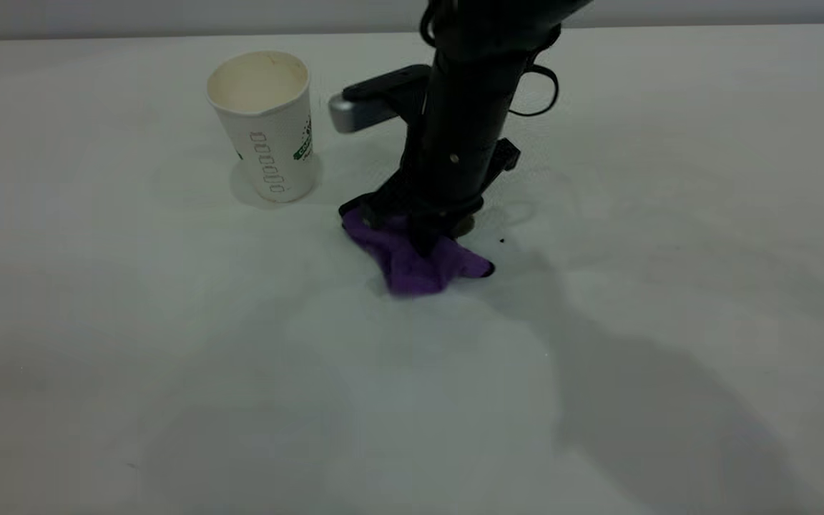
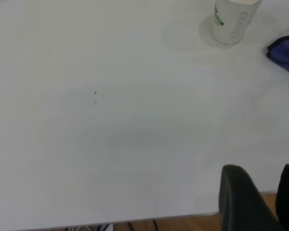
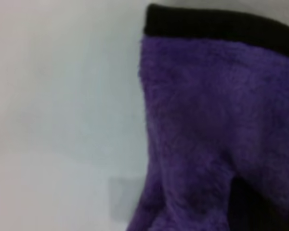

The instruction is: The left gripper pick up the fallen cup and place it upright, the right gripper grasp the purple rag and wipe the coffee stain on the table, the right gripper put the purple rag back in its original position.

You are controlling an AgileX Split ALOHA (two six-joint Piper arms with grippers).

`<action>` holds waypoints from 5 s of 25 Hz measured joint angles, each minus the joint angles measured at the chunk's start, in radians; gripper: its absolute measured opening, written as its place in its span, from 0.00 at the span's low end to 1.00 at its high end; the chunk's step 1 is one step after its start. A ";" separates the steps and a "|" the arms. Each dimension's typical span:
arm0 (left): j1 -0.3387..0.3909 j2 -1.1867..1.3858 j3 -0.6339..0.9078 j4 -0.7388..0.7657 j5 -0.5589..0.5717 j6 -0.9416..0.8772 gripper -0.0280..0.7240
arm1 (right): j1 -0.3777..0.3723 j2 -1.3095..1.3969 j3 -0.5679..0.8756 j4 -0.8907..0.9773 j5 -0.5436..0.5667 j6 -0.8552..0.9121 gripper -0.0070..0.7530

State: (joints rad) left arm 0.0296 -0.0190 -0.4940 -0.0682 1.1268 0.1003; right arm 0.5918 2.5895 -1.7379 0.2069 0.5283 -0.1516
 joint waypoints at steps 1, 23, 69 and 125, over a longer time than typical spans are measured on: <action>0.000 0.000 0.000 0.000 0.000 0.000 0.38 | -0.010 0.001 -0.001 -0.011 -0.002 0.020 0.08; 0.000 0.000 0.000 0.000 0.000 0.000 0.38 | -0.515 -0.001 -0.013 -0.271 0.255 0.305 0.12; 0.000 0.000 0.000 0.000 0.000 -0.002 0.38 | -0.501 -2.228 1.144 -0.162 0.671 0.138 0.92; 0.000 0.000 0.000 0.000 0.000 -0.002 0.38 | -0.570 -2.605 1.270 -0.163 0.608 0.102 0.78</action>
State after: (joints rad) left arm 0.0296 -0.0190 -0.4940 -0.0682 1.1268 0.0979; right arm 0.0216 -0.0159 -0.4681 0.0440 1.1362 -0.0493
